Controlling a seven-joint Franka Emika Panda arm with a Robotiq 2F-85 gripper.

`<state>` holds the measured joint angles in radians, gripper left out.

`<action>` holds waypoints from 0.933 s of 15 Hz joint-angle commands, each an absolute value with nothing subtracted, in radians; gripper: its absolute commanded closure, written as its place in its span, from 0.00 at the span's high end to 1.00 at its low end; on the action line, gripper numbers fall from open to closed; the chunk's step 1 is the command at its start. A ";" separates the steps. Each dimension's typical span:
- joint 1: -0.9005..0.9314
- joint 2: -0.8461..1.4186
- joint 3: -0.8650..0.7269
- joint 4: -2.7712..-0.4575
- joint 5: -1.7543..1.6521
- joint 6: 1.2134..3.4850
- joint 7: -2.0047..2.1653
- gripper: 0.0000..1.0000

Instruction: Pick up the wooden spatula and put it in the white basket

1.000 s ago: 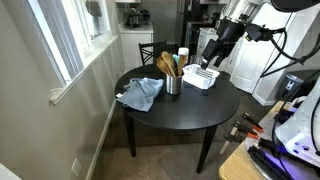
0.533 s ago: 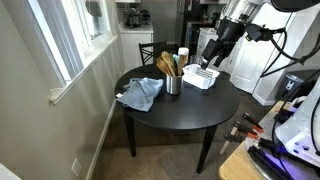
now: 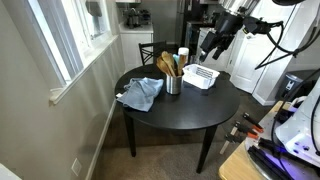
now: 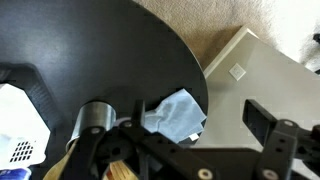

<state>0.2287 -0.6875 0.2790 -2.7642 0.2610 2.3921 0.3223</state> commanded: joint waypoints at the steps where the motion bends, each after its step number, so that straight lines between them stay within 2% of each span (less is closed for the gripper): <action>1: 0.169 -0.666 0.219 -2.707 0.194 2.373 0.273 1.00; 4: 0.134 -0.601 0.143 -2.651 0.168 2.387 0.200 1.00; 9: 0.101 -0.362 0.011 -2.537 0.205 2.407 0.077 1.00; 14: 0.059 -0.180 -0.034 -2.389 0.201 2.375 0.062 1.00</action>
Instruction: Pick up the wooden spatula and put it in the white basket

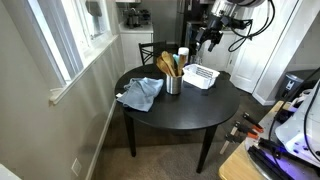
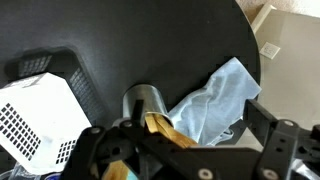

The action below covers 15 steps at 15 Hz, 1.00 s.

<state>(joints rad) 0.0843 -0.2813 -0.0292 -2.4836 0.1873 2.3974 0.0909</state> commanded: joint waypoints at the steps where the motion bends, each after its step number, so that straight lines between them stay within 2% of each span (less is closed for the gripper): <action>1: 0.054 -0.154 -0.036 -2.364 0.203 2.370 0.063 1.00; 13: 0.039 -0.104 -0.025 -2.322 0.193 2.380 0.089 1.00; 15: 0.026 -0.063 -0.022 -2.285 0.159 2.370 0.199 1.00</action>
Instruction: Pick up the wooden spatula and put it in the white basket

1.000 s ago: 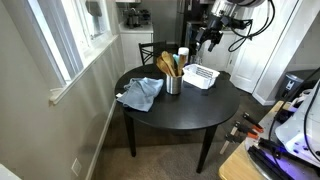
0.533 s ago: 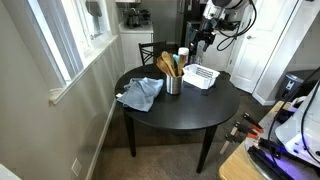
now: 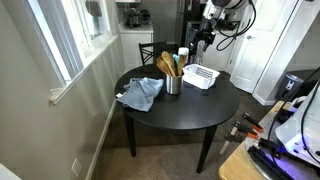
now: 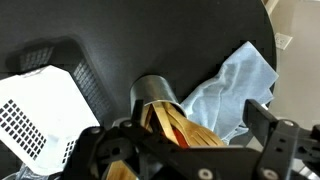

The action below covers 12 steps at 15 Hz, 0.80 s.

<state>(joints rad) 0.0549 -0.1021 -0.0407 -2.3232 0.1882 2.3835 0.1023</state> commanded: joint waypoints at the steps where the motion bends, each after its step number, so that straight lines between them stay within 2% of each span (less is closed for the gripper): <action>1: 0.017 -0.032 -0.024 -2.259 0.151 2.377 0.263 1.00; 12: -0.001 0.315 -0.109 -1.925 0.162 2.364 0.750 1.00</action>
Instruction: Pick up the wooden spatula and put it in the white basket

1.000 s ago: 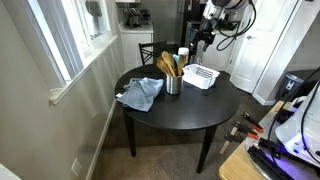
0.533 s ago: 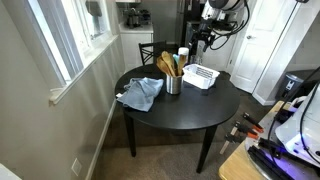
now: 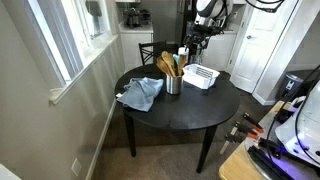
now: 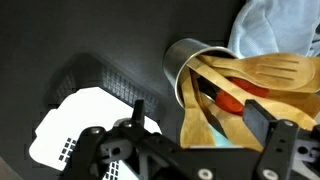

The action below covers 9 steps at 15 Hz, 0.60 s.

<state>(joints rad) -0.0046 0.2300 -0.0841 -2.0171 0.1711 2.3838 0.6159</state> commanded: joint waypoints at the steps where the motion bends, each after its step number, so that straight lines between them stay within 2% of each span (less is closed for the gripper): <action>1: 0.002 0.339 -0.120 -1.901 0.162 2.362 0.799 1.00; 9: 0.002 0.523 -0.167 -1.659 0.189 2.272 1.198 1.00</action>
<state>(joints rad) 0.0032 0.4555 -0.1556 -1.7742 0.1716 2.3467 1.0677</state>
